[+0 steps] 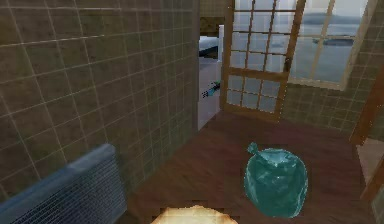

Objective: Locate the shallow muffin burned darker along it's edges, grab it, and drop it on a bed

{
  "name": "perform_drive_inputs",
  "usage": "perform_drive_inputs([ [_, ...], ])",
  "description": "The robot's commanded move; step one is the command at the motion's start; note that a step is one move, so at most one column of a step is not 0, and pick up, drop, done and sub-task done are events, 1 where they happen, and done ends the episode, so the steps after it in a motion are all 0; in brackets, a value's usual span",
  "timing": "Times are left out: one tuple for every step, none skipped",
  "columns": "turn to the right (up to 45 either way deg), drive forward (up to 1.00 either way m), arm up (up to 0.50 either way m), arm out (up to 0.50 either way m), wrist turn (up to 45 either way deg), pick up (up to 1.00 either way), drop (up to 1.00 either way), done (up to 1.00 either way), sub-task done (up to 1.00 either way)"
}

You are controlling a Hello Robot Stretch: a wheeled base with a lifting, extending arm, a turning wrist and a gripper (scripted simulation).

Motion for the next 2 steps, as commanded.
perform_drive_inputs([
  [0.0, 1.00, 0.00, 0.00, 0.0, 0.00, 0.00, 0.00, 0.00],
  [-6.0, 0.00, 0.00, 0.00, 0.0, 0.00, 0.00, 0.00, 0.00],
])
